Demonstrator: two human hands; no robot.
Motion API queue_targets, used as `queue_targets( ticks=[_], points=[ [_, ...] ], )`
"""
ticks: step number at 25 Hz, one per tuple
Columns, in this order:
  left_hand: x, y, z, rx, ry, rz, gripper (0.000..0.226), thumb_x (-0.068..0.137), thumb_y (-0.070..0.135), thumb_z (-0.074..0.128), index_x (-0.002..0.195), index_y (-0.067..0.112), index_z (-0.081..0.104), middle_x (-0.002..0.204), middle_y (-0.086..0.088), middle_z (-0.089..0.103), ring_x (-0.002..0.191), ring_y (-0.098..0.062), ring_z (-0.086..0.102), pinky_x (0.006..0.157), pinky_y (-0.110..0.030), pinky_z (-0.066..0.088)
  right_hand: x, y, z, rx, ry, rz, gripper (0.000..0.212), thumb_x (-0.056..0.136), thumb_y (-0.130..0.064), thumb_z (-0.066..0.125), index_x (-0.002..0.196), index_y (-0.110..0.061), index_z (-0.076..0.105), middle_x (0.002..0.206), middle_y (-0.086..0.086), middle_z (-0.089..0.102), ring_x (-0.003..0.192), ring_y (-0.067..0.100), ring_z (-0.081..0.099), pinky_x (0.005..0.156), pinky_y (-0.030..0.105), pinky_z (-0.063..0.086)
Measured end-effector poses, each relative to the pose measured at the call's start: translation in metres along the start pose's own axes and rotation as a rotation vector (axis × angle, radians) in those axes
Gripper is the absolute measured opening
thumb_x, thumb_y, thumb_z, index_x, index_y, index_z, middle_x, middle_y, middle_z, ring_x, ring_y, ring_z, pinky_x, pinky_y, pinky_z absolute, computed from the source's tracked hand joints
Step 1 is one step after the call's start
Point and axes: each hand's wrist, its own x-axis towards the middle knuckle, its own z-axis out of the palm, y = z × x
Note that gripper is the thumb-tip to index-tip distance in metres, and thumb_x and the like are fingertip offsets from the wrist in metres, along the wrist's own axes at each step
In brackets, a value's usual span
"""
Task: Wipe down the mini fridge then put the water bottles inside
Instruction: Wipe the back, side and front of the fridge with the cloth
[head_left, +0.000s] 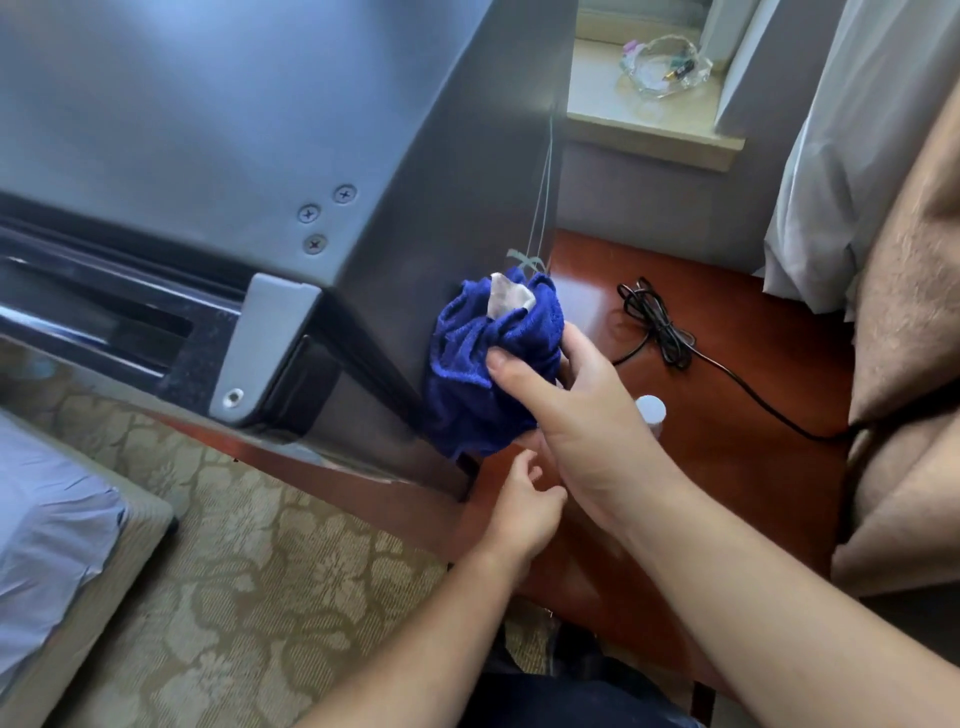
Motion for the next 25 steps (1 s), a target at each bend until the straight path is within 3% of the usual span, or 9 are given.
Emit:
queue_targets(
  ticks=[2,5,7,9,11,14,17,20,25],
  points=[
    [-0.05,0.038,-0.017,-0.248,0.023,-0.064,0.045,0.092,0.015,0.059,0.137,0.023,0.06,0.133,-0.005,0.071,0.107,-0.015,0.073,0.098,-0.041,0.058,0.0,0.009,0.002,-0.083,0.031,-0.039,0.037,0.087,-0.024,0.075,0.122,-0.02,0.065,0.114,0.003,0.077,0.109,0.016,0.073,0.099,0.042,0.058],
    [-0.099,0.059,-0.04,-0.578,-0.012,-0.06,0.041,0.093,-0.006,0.048,0.122,0.014,0.068,0.113,-0.005,0.078,0.091,-0.016,0.075,0.094,-0.042,0.056,0.008,0.032,0.005,-0.159,0.067,-0.049,0.039,0.09,-0.021,0.073,0.127,-0.023,0.06,0.117,-0.004,0.075,0.113,0.01,0.07,0.105,0.042,0.054],
    [-0.117,0.069,-0.048,-0.81,-0.03,-0.076,0.029,0.086,-0.007,0.055,0.104,0.012,0.067,0.108,-0.009,0.076,0.094,-0.02,0.071,0.093,-0.042,0.053,0.014,0.05,0.003,-0.21,0.095,-0.03,0.042,0.09,-0.024,0.072,0.129,-0.025,0.057,0.119,-0.006,0.074,0.114,0.008,0.068,0.106,0.042,0.052],
    [-0.125,0.076,-0.052,-0.956,-0.031,-0.096,0.022,0.081,0.005,0.071,0.099,0.015,0.065,0.112,-0.011,0.073,0.104,-0.024,0.068,0.099,-0.044,0.052,0.022,0.069,0.003,-0.27,0.131,-0.005,0.048,0.084,-0.035,0.07,0.129,-0.026,0.056,0.12,-0.006,0.072,0.115,0.01,0.067,0.107,0.046,0.051],
    [-0.116,0.076,-0.05,-0.989,0.005,-0.143,0.03,0.082,0.025,0.075,0.109,0.017,0.068,0.119,-0.012,0.072,0.108,-0.022,0.068,0.098,-0.043,0.053,0.031,0.086,0.001,-0.308,0.147,0.035,0.054,0.079,-0.041,0.066,0.131,-0.028,0.055,0.122,-0.006,0.071,0.117,0.012,0.066,0.108,0.045,0.049],
    [-0.097,0.074,-0.04,-0.994,0.051,-0.205,0.047,0.083,0.043,0.072,0.124,0.021,0.071,0.124,-0.011,0.075,0.107,-0.02,0.069,0.09,-0.036,0.057,0.043,0.104,0.0,-0.378,0.159,0.123,0.047,0.086,-0.027,0.061,0.133,-0.025,0.054,0.124,-0.004,0.07,0.12,0.015,0.064,0.108,0.038,0.047],
    [-0.074,0.07,-0.034,-1.001,0.107,-0.274,0.049,0.095,0.049,0.065,0.133,0.019,0.07,0.129,-0.011,0.075,0.112,-0.024,0.071,0.087,-0.035,0.058,0.056,0.12,0.0,-0.461,0.169,0.204,0.046,0.092,-0.009,0.053,0.136,-0.021,0.05,0.129,0.002,0.065,0.122,0.022,0.058,0.099,0.032,0.041],
    [-0.049,0.061,-0.03,-1.021,0.172,-0.366,0.047,0.099,0.046,0.062,0.136,0.018,0.068,0.131,-0.011,0.074,0.125,-0.029,0.067,0.089,-0.036,0.057,0.067,0.136,-0.004,-0.508,0.152,0.311,0.049,0.09,-0.005,0.05,0.136,-0.022,0.05,0.128,0.003,0.064,0.119,0.024,0.057,0.093,0.028,0.037],
    [-0.024,0.046,-0.024,-0.996,0.29,-0.481,0.041,0.103,0.037,0.058,0.138,0.017,0.065,0.13,-0.01,0.074,0.092,-0.02,0.073,0.064,-0.029,0.06,0.083,0.159,-0.013,-0.648,0.127,0.443,0.038,0.085,-0.001,0.052,0.121,-0.013,0.059,0.117,0.011,0.068,0.113,0.033,0.061,0.094,0.032,0.046]
  ],
)
